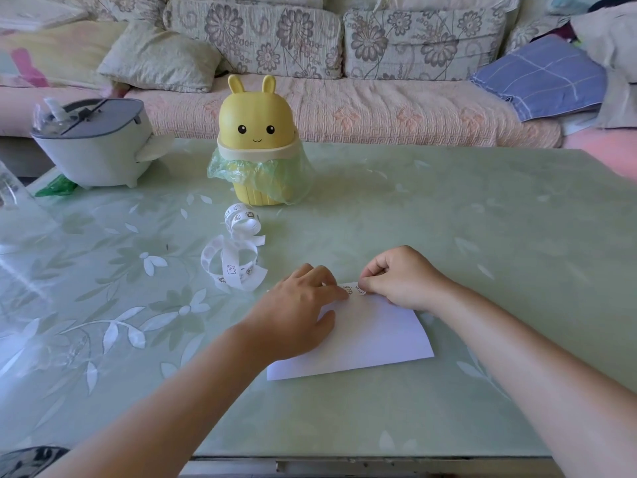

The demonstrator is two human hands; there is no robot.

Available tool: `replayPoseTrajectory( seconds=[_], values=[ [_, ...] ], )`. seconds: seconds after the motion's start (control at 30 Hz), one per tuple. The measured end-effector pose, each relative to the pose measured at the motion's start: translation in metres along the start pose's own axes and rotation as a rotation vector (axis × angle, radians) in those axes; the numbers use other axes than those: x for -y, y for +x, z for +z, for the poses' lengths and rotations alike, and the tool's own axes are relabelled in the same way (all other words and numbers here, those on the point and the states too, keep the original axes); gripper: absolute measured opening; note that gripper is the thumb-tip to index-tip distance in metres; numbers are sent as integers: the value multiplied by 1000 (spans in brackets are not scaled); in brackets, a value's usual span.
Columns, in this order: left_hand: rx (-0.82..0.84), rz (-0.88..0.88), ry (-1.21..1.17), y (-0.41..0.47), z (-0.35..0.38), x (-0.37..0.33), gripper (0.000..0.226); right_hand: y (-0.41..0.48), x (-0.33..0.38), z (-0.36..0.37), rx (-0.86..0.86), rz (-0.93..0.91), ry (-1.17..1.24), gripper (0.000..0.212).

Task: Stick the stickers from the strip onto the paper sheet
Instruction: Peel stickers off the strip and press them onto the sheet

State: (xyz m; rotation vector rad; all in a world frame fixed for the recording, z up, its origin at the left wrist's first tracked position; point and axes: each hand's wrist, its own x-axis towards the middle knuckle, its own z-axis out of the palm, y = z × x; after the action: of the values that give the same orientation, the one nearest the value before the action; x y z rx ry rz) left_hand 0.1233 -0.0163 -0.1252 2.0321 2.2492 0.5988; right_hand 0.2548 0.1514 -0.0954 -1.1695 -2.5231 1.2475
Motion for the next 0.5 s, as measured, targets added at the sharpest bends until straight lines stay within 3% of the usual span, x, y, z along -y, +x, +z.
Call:
replayPoseTrajectory(
  seconds=[0.5],
  values=[
    [7, -29, 46, 2, 2, -5, 47, -4, 7, 5, -60, 18, -132, 13]
  ],
)
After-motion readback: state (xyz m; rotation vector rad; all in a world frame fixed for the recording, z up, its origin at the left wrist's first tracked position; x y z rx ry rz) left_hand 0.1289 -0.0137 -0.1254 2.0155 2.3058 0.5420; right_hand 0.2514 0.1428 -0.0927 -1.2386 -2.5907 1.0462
